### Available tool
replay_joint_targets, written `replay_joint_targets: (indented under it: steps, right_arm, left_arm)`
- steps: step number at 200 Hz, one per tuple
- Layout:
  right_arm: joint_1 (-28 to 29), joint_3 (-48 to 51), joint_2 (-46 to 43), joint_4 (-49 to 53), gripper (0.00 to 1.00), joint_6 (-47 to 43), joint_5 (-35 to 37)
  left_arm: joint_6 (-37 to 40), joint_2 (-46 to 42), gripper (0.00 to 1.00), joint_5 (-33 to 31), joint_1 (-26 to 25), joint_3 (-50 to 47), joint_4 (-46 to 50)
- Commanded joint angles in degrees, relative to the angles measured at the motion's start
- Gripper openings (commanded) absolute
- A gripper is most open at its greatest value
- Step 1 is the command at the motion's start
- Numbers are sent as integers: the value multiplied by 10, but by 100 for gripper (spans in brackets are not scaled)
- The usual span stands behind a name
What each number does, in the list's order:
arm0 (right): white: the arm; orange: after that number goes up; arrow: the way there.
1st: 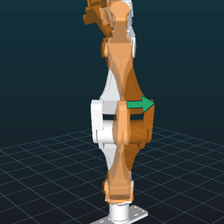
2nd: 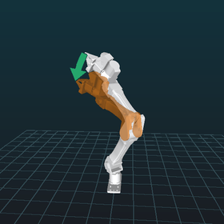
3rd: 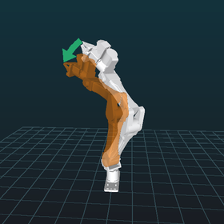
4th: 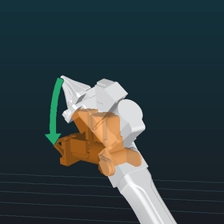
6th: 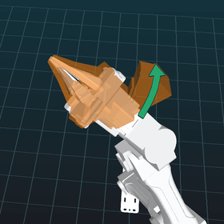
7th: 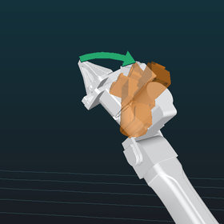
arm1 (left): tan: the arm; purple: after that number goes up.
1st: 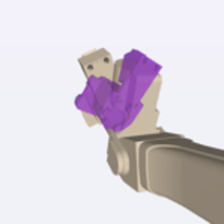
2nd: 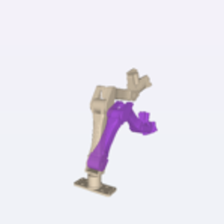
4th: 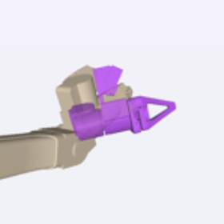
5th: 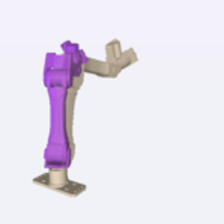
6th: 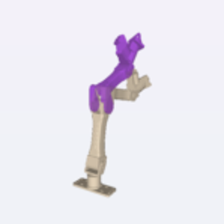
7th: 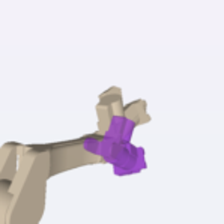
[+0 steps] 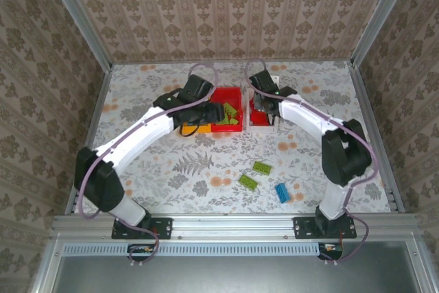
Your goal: Sort the legos into containers by color
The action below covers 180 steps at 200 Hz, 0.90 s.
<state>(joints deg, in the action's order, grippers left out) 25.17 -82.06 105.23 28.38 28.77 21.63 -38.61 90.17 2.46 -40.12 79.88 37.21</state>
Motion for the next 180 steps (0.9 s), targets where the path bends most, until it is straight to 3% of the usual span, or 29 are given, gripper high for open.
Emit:
replay_joint_targets:
  steps: [1,37,92,131,180]
  right_arm:
    - [-16,-57,53,41,36,-25,-14]
    - [-22,-110,106,66,46,-33,-14]
    - [-19,-109,66,70,60,-32,-28]
    - [-5,-73,-35,71,65,-38,-30]
    - [-12,61,-222,102,74,-19,-30]
  left_arm:
    - [24,41,55,37,-5,44,-27]
    - [50,86,56,65,-17,60,-25]
    - [117,89,60,88,-53,17,-18]
    - [227,80,64,122,-105,-12,-6]
    - [312,106,65,147,-202,9,31]
